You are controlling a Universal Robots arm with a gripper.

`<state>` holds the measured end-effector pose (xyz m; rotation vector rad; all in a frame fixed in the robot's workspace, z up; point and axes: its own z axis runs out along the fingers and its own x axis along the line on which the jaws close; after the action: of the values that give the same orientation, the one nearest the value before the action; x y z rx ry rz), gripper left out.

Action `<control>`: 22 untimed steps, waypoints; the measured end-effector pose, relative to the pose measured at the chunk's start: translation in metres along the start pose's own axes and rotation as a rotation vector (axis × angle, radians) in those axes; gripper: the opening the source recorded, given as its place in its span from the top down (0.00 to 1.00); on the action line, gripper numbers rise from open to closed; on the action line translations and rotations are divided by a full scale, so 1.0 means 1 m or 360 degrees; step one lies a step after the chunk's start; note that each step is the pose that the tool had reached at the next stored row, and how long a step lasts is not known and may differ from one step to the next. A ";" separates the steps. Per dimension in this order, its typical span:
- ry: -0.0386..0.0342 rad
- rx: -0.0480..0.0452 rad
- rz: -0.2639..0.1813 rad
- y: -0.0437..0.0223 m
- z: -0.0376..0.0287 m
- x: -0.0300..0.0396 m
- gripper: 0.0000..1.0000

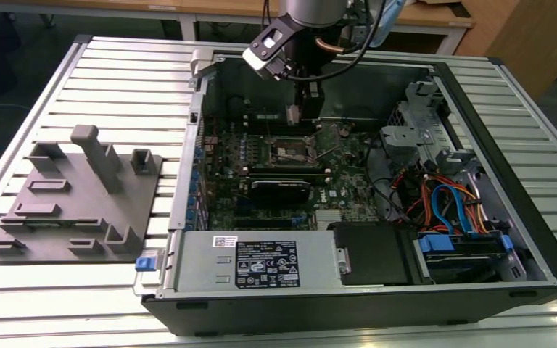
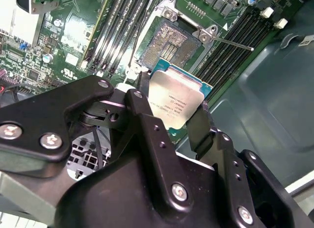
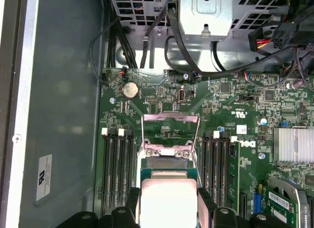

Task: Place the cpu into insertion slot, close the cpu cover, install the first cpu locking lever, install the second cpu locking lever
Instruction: 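Place the cpu into insertion slot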

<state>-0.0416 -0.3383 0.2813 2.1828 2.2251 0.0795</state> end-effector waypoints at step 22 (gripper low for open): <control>0.0000 0.0001 0.0000 -0.0007 0.0132 -0.0002 0.46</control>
<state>-0.0416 -0.3382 0.2681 2.1833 2.2256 0.0788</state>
